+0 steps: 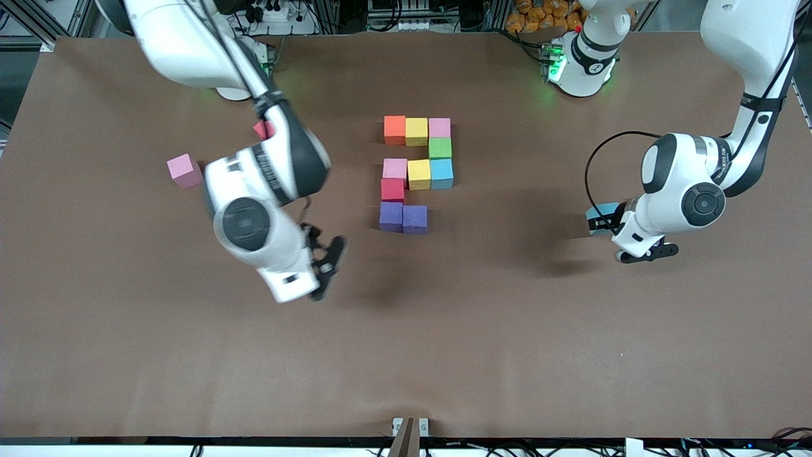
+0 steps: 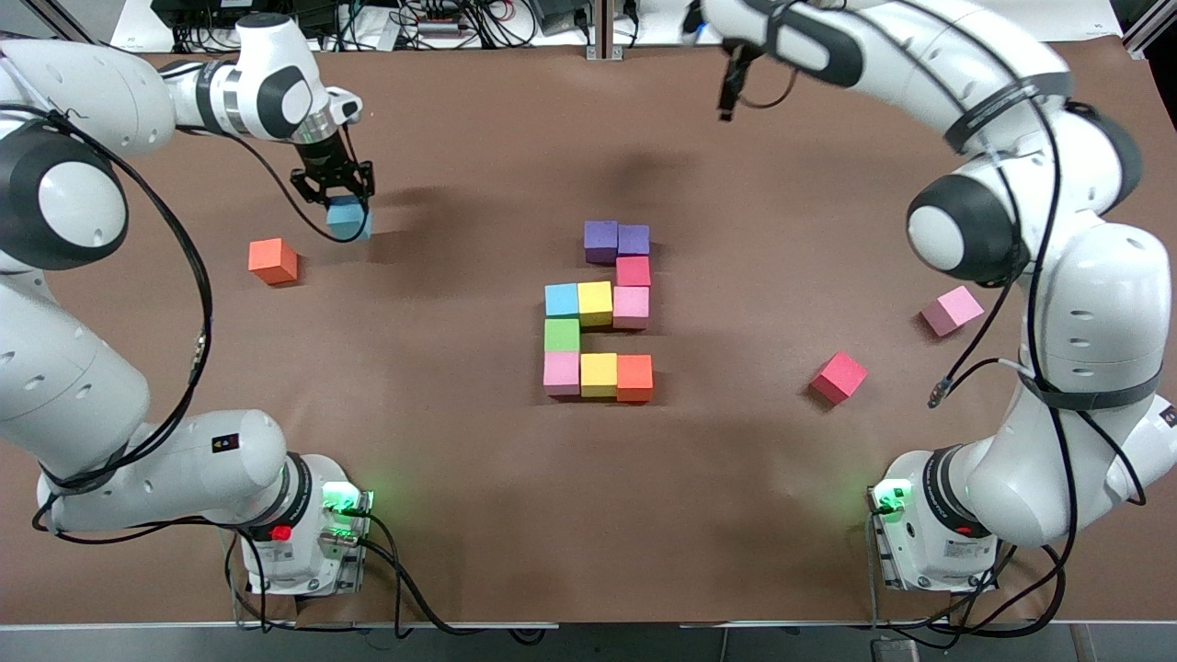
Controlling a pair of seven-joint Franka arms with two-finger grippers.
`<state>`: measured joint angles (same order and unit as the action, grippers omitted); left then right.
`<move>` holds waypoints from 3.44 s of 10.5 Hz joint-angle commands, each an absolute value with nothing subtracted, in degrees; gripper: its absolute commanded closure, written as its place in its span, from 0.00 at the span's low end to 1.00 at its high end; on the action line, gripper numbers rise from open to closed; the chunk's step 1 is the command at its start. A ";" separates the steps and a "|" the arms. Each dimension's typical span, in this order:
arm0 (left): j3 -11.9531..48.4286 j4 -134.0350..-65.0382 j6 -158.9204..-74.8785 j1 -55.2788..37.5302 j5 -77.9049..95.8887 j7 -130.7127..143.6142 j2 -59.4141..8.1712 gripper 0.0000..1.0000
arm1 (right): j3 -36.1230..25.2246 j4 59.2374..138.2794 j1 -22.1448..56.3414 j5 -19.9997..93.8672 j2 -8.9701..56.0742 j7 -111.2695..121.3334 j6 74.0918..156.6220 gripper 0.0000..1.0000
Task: Form number 2 with 11 blocks
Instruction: 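Release purple and withdraw the right gripper while the left gripper lifts cyan, then carry the cyan cube beside the second purple cube with the left gripper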
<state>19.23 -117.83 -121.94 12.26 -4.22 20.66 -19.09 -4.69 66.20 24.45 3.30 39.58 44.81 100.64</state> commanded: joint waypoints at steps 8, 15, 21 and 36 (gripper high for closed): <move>25.49 -110.49 -120.50 9.59 3.08 49.36 -19.51 0.38 | -7.20 82.90 0.10 3.86 27.47 43.95 109.39 0.00; 25.92 -108.98 -121.03 8.70 3.16 59.49 -19.87 0.42 | -7.29 107.85 -0.53 4.13 12.39 40.35 129.20 0.00; 26.54 -100.02 -115.67 8.61 3.43 62.93 -19.78 0.41 | -6.94 109.52 3.87 4.13 9.93 32.98 127.36 0.00; 28.74 -93.51 -109.91 4.41 8.26 83.17 -25.91 0.42 | -7.03 89.72 4.13 3.52 5.21 11.07 98.26 0.00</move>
